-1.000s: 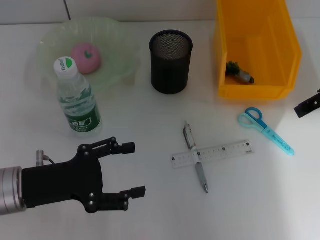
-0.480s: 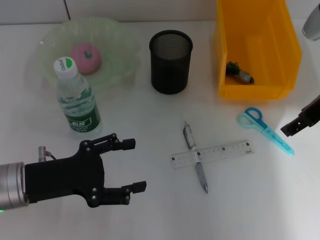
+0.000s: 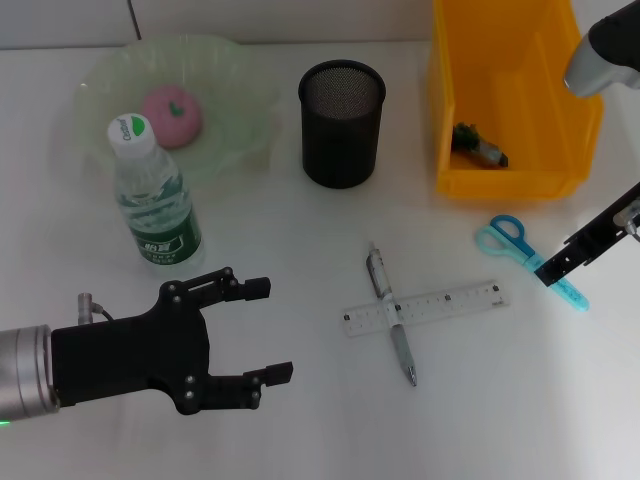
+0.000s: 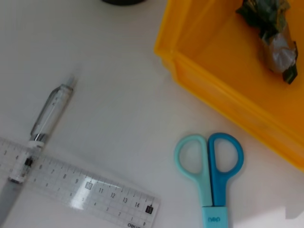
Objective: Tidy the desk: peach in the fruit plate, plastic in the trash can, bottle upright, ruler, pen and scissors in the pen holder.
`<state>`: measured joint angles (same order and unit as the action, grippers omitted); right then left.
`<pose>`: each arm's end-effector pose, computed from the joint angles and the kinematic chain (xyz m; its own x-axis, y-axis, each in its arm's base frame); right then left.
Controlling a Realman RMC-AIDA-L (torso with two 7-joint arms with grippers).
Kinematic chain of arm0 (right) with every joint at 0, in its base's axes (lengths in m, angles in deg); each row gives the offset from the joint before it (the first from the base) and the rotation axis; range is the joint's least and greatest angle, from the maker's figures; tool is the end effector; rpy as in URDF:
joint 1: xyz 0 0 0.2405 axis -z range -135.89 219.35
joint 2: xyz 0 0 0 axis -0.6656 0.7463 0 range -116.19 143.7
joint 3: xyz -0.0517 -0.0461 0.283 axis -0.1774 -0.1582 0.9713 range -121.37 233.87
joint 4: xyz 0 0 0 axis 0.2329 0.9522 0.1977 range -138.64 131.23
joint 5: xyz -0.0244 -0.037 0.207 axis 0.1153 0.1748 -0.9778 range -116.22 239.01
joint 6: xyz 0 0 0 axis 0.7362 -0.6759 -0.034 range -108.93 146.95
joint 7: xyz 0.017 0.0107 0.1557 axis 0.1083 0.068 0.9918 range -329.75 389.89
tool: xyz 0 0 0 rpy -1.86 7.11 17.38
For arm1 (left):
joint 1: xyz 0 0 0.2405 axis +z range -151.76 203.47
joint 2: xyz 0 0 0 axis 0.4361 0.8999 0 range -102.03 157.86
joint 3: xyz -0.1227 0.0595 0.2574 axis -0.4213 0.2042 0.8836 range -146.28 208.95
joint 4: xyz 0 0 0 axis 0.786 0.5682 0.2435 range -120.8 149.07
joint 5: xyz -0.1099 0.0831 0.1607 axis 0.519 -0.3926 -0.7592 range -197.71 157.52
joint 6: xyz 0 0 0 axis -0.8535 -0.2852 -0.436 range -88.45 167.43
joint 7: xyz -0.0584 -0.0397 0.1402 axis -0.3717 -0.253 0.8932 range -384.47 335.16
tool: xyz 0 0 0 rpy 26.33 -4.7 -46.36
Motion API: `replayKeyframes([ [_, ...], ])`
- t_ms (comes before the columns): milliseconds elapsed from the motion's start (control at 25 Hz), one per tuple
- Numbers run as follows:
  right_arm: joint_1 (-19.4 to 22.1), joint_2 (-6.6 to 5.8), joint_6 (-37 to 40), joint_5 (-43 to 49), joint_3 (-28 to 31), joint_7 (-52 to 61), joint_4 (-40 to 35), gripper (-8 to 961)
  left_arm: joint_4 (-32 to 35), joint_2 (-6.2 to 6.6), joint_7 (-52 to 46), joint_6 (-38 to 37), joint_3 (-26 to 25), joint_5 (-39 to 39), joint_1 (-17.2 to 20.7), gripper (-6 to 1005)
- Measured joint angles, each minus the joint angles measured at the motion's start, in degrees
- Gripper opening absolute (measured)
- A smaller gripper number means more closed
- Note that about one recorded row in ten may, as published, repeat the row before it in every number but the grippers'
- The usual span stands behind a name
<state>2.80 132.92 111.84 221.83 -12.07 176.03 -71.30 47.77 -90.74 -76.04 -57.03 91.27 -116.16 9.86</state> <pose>0.2541 0.3882 -0.0059 0.5603 -0.7862 0.2605 -0.6081 -0.6041 -0.5151 -0.3056 0.2528 -0.0575 0.8109 0.0527 0.5828 0.1697 -0.9743 -0.1480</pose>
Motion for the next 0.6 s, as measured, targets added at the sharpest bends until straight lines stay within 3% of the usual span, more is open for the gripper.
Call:
replayKeyframes([
  [480, -1.79, 0.02, -2.62, 0.1, 0.2, 0.69, 4.51, 760, -0.14, 0.0, 0.06, 0.3, 0.1, 0.01, 0.01, 860],
  [600, -1.81, 0.02, -3.45, 0.13, 0.01, 0.82, 5.02, 638, -0.15, 0.0, 0.07, 0.3, 0.1, 0.01, 0.08, 860],
])
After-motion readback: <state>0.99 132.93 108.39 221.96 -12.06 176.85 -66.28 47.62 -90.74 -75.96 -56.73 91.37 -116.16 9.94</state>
